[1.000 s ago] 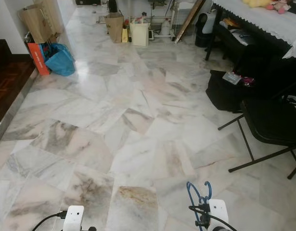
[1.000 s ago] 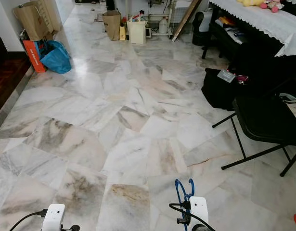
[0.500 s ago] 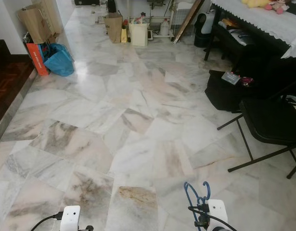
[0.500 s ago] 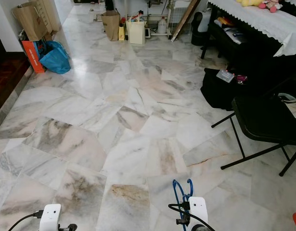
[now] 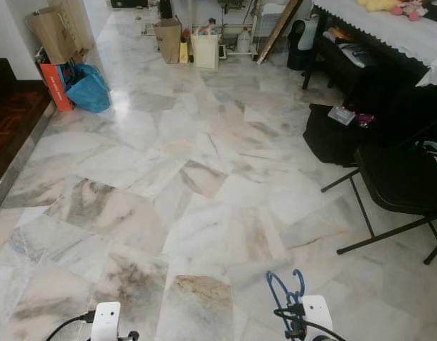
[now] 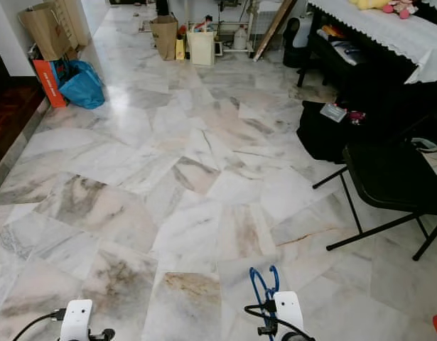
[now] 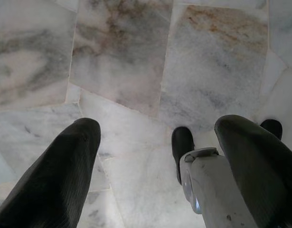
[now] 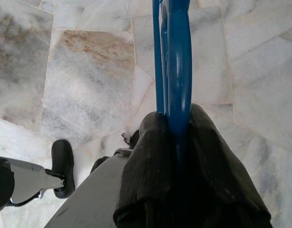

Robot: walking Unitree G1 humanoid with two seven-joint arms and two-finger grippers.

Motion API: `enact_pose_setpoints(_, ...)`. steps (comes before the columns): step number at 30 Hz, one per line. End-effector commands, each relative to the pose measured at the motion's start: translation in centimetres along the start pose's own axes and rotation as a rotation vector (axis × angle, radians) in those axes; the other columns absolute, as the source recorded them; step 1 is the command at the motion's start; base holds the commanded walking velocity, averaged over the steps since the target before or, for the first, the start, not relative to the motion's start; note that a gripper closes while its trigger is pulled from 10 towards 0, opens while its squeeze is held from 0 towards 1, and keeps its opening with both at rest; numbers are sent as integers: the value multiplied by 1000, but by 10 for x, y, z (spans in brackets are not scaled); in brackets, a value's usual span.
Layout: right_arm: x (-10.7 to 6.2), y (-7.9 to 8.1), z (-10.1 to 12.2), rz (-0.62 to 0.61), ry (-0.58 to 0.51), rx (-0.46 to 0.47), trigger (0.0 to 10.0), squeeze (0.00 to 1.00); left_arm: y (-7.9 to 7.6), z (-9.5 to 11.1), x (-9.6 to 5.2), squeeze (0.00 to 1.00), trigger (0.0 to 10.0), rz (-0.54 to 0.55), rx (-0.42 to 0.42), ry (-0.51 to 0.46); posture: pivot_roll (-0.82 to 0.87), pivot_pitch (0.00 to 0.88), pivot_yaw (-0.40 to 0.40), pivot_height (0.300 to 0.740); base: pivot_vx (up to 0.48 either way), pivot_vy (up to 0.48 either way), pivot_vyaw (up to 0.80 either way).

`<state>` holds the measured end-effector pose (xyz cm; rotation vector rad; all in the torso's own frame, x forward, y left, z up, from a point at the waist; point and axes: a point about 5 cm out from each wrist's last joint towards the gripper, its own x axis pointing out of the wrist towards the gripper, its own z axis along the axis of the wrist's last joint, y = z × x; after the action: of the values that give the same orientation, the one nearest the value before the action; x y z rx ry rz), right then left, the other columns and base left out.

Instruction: Hang hanger

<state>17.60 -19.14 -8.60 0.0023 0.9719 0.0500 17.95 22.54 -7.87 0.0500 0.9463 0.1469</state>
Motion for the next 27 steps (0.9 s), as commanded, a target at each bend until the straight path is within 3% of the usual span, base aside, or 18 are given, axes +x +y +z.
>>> enact_pose_setpoints(1,0,0,-2,-3,2,19,10000,0,0,0,0,0,10000,-4,14,0,9,0,-43,740,0,0,0)
enact_pose_setpoints(5,0,0,-3,-5,6,13,10000,0,1,0,0,0,10000,7,10,-1,7,0,-40,740,0,0,0)
enact_pose_setpoints(8,0,0,-2,-5,4,24,10000,0,1,-4,-1,0,10000,8,57,25,6,0,-39,740,0,0,0)
enact_pose_setpoints(27,-1,0,-5,-10,16,15,10000,0,1,-6,-1,0,10000,18,35,28,6,0,-41,740,0,0,0)
